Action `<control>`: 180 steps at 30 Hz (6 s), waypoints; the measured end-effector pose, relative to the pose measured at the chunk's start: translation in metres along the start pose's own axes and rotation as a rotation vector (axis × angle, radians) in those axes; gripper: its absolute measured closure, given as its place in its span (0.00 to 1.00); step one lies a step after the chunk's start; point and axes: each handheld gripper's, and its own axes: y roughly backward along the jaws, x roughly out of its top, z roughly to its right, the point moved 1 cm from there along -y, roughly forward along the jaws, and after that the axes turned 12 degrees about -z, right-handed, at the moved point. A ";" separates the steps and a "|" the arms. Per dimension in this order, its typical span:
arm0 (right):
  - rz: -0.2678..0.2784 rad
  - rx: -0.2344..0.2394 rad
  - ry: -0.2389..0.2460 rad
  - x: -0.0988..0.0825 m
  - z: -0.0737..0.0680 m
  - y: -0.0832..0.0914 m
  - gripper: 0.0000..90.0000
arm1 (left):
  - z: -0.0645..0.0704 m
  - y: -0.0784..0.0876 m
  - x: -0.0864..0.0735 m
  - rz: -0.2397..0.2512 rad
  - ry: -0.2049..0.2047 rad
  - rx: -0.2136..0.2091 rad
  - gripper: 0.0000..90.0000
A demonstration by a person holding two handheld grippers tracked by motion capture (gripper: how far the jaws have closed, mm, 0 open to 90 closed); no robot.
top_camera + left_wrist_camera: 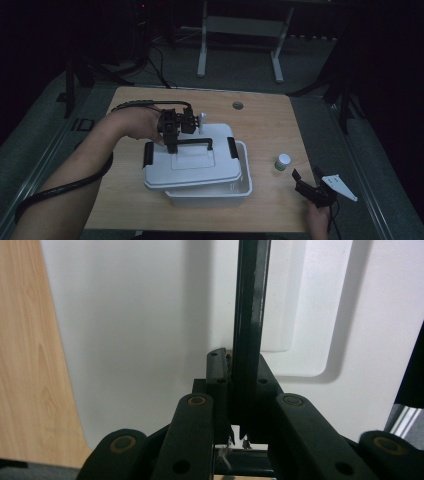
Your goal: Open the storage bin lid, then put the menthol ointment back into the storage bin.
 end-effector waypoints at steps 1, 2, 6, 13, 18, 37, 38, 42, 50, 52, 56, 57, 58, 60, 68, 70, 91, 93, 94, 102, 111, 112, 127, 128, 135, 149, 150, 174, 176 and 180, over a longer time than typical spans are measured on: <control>-0.001 0.000 0.000 0.000 0.000 0.000 0.14 | -0.001 -0.001 -0.004 0.003 0.011 -0.004 0.93; -0.001 0.000 -0.001 0.000 0.000 0.000 0.14 | -0.001 -0.001 -0.009 0.003 0.014 -0.004 0.93; -0.002 -0.002 0.000 0.000 0.000 0.000 0.14 | -0.003 -0.003 -0.023 0.012 0.045 0.004 0.93; -0.004 -0.004 0.001 0.000 0.000 0.000 0.14 | -0.005 -0.010 -0.047 0.012 0.089 -0.021 0.93; -0.006 -0.008 0.004 0.000 -0.001 0.000 0.14 | -0.005 -0.015 -0.068 0.023 0.133 -0.030 0.93; -0.009 -0.014 0.009 0.000 -0.001 -0.001 0.14 | -0.007 -0.044 -0.161 0.015 0.323 -0.105 0.93; -0.010 -0.015 0.009 0.000 -0.001 -0.001 0.14 | -0.007 -0.046 -0.165 0.011 0.335 -0.106 0.93; -0.012 -0.015 0.012 0.000 -0.002 -0.001 0.14 | -0.007 -0.060 -0.182 -0.010 0.384 -0.135 0.93; -0.015 -0.016 0.012 0.000 -0.002 -0.001 0.14 | -0.015 -0.094 -0.201 -0.021 0.453 -0.173 0.93; -0.015 -0.017 0.012 0.000 -0.002 -0.001 0.14 | -0.018 -0.104 -0.201 -0.029 0.468 -0.178 0.93; -0.015 -0.017 0.012 0.000 -0.002 -0.001 0.14 | -0.024 -0.125 -0.196 -0.030 0.468 -0.202 0.93; -0.015 -0.016 0.012 0.000 -0.002 -0.001 0.14 | -0.025 -0.130 -0.195 -0.031 0.471 -0.211 0.93; -0.015 -0.016 0.012 0.000 -0.002 -0.001 0.14 | -0.025 -0.130 -0.195 -0.031 0.471 -0.211 0.93; -0.015 -0.015 0.012 0.001 -0.002 -0.001 0.14 | -0.027 -0.146 -0.189 -0.028 0.467 -0.233 0.93; -0.014 -0.014 0.011 0.000 -0.002 -0.001 0.14 | -0.032 -0.177 -0.172 -0.022 0.457 -0.256 0.93; -0.015 -0.014 0.012 0.000 -0.002 -0.001 0.14 | -0.033 -0.181 -0.169 -0.024 0.451 -0.263 0.93; -0.016 -0.012 0.015 0.000 -0.003 -0.001 0.14 | -0.035 -0.228 -0.155 -0.014 0.429 -0.313 0.93; -0.017 -0.012 0.015 0.000 -0.003 -0.001 0.14 | -0.035 -0.230 -0.155 -0.003 0.428 -0.317 0.93; -0.017 -0.012 0.016 0.000 -0.003 -0.001 0.14 | -0.035 -0.230 -0.156 0.008 0.427 -0.315 0.92; -0.023 -0.006 0.017 0.001 -0.002 -0.001 0.14 | -0.038 -0.223 -0.160 0.067 0.471 -0.285 0.57; -0.087 0.032 0.070 0.001 -0.005 0.000 0.14 | -0.038 -0.222 -0.166 0.070 0.501 -0.255 0.17; -0.096 0.034 0.080 0.001 -0.005 0.001 0.14 | -0.037 -0.222 -0.166 0.078 0.503 -0.264 0.16; -0.413 0.205 0.168 0.010 -0.002 0.008 0.14 | -0.030 -0.216 -0.174 0.060 0.475 -0.258 0.15; -0.449 0.206 0.183 0.011 -0.002 0.007 0.14 | -0.030 -0.216 -0.175 0.063 0.475 -0.259 0.15; -0.703 0.179 0.268 0.025 -0.001 0.002 0.14 | -0.027 -0.216 -0.177 0.055 0.473 -0.268 0.15; -1.138 0.133 0.416 0.047 -0.011 -0.010 0.14 | -0.023 -0.216 -0.178 0.033 0.466 -0.273 0.15; -1.155 0.132 0.416 0.049 -0.011 -0.011 0.14 | -0.023 -0.216 -0.178 0.033 0.464 -0.275 0.15; -1.293 0.160 0.501 0.109 -0.026 -0.041 0.12 | -0.021 -0.212 -0.172 0.016 0.445 -0.283 0.15; -1.290 0.157 0.491 0.112 -0.026 -0.046 0.12 | -0.021 -0.212 -0.172 0.011 0.444 -0.283 0.15; -1.279 0.149 0.464 0.121 -0.027 -0.058 0.15 | -0.022 -0.214 -0.171 0.004 0.441 -0.288 0.15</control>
